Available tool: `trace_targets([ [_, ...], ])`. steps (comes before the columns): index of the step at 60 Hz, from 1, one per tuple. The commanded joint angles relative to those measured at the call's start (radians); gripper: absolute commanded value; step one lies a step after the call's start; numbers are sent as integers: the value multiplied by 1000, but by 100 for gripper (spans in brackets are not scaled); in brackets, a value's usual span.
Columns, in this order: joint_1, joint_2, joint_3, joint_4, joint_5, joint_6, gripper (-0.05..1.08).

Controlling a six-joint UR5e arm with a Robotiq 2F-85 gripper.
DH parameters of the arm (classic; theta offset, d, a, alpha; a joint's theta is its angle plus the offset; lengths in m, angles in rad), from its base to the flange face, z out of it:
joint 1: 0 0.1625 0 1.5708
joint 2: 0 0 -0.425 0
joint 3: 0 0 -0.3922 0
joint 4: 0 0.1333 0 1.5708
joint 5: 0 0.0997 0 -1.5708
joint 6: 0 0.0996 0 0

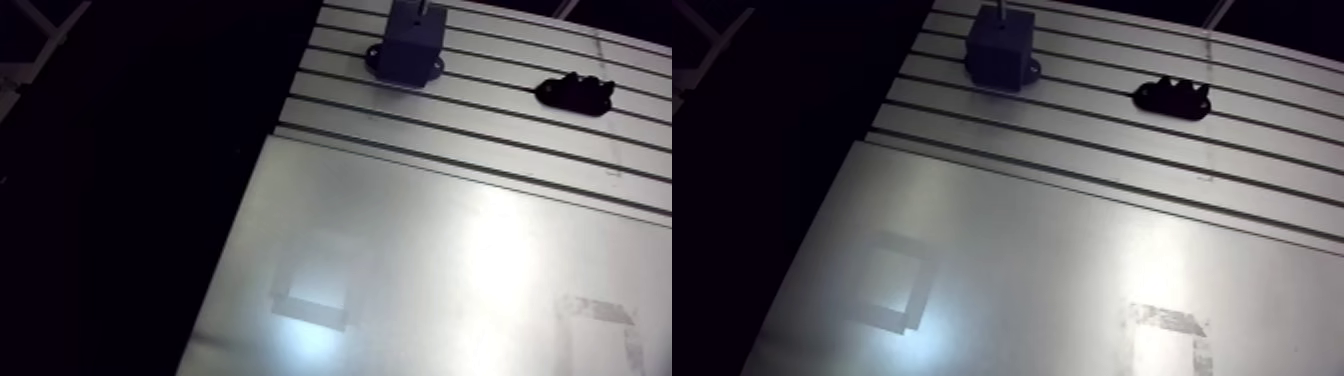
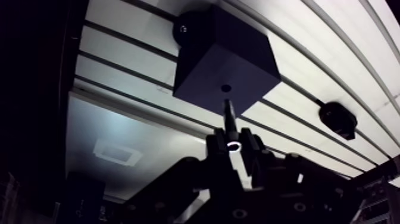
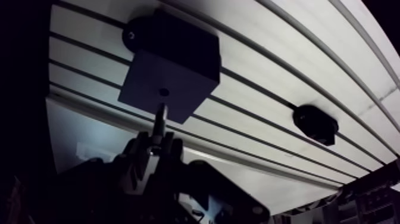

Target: Pick up the M10 bolt and insert it into the hole until fully seated.

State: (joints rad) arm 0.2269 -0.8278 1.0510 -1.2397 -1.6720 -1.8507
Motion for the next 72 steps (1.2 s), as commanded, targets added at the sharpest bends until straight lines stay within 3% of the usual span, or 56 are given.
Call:
trace_targets([
  [1,0,2,2,-2,-1,0,108],
  [72,9,10,2,-8,-2,0,108],
])
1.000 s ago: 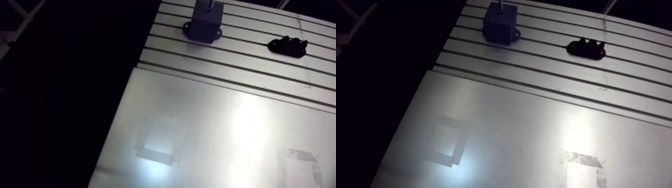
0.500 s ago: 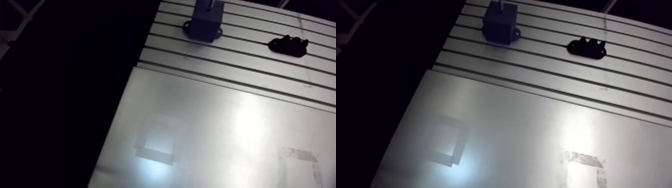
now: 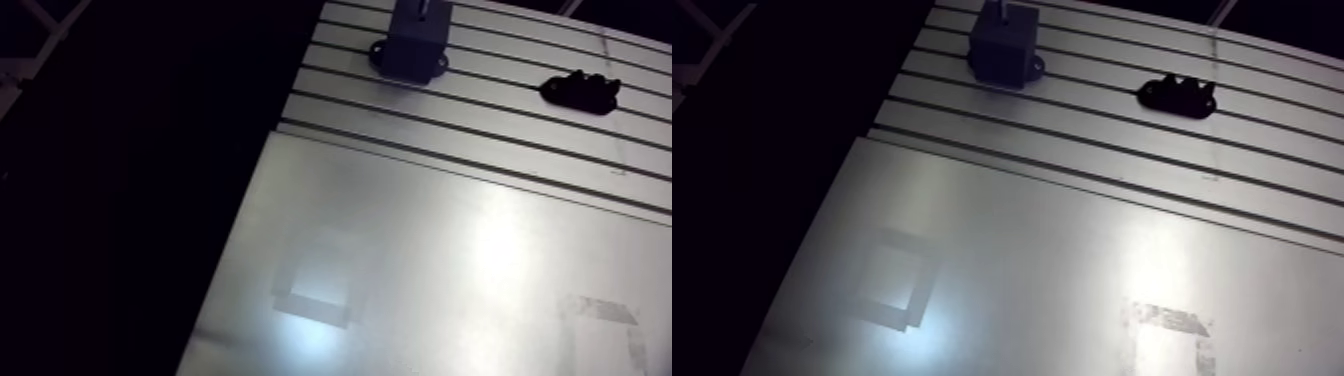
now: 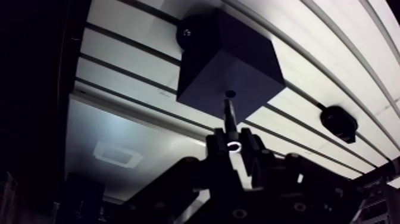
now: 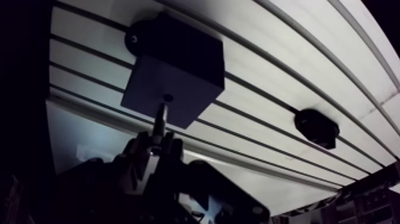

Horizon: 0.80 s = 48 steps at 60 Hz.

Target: Pick up the M10 bolt and insert it into the hole until fully seated.

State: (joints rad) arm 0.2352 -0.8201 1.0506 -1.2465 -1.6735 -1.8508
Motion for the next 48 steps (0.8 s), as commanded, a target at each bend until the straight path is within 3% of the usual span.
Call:
trace_targets([
  [1,1,2,2,-1,-1,0,108],
  [48,1,8,-1,-3,-11,2,108],
])
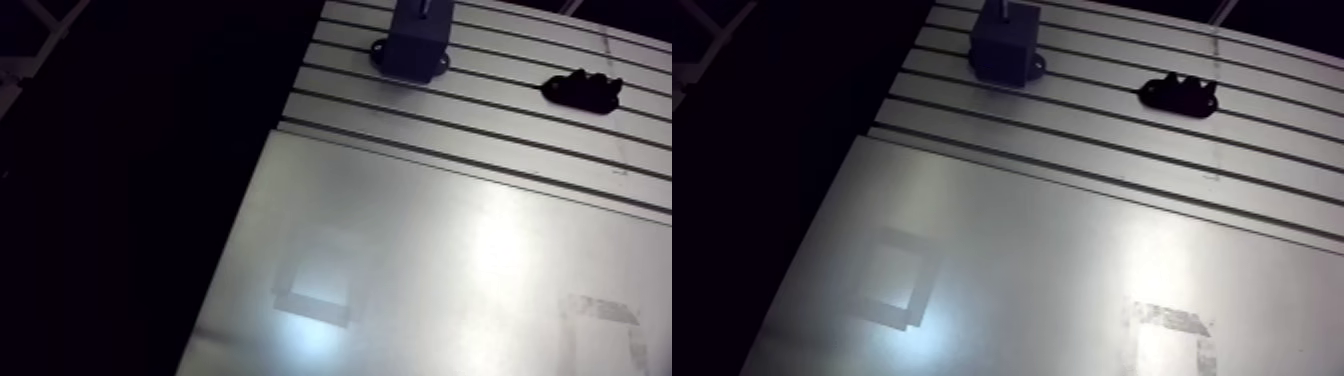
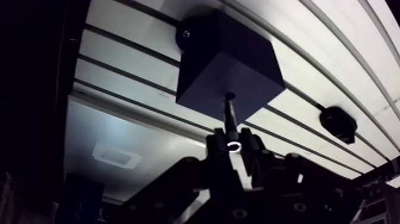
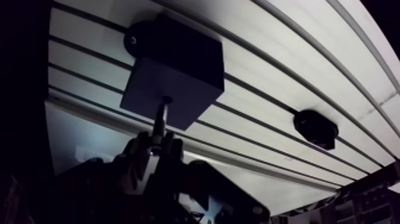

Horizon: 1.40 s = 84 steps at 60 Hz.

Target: Pick up the M10 bolt and insert it into the hole until fully seated.

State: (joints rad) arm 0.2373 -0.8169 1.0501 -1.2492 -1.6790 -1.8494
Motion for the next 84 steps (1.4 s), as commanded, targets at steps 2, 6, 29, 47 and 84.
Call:
trace_targets([
  [2,-1,5,1,0,-6,0,108],
  [6,-1,5,1,0,-6,0,108],
  [29,-1,5,2,0,-6,0,108],
  [47,0,5,2,-2,-6,0,108],
  [84,-1,11,0,-3,-6,0,108],
])
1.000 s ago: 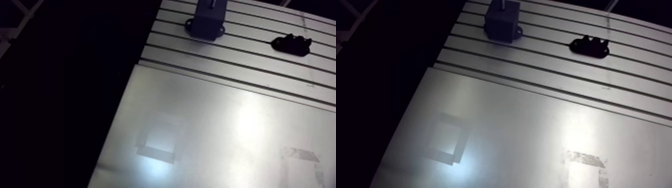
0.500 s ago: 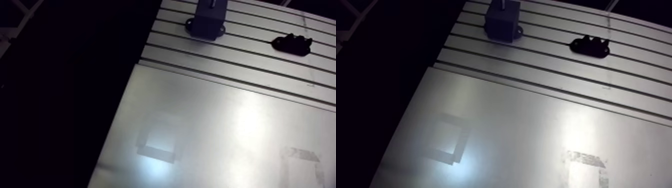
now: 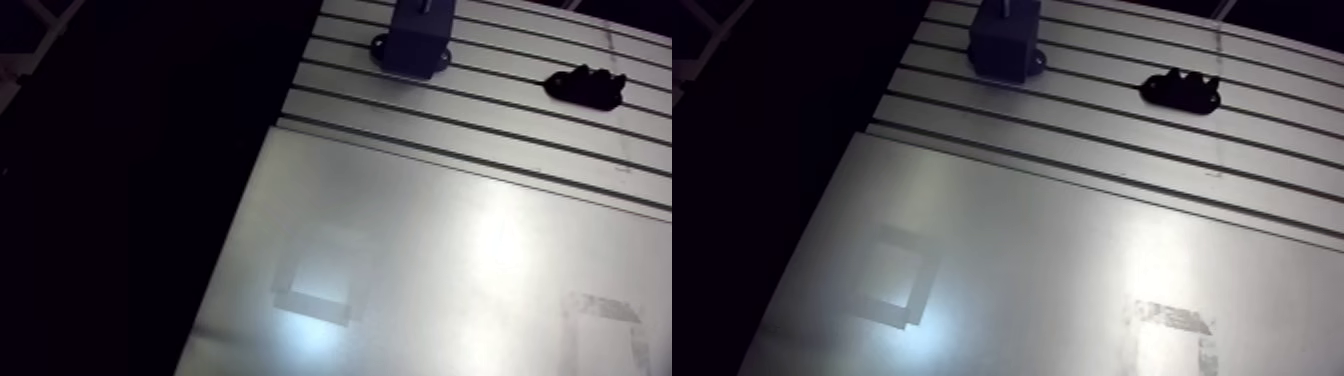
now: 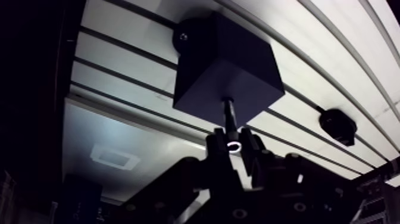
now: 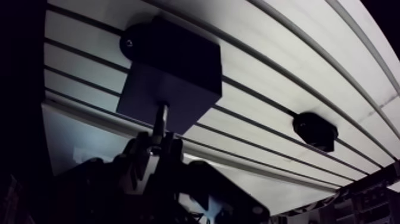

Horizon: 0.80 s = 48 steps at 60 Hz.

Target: Pick up the M10 bolt and insert it into the hole until fully seated.

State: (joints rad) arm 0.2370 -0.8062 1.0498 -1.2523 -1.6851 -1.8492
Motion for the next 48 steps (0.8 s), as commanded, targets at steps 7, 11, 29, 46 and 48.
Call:
trace_targets([
  [7,-1,0,3,0,0,0,108],
  [11,-1,0,3,0,0,0,108],
  [29,1,0,6,0,0,-2,108],
  [46,1,-3,12,-2,-6,0,108],
  [48,3,-3,14,-2,-7,0,108],
])
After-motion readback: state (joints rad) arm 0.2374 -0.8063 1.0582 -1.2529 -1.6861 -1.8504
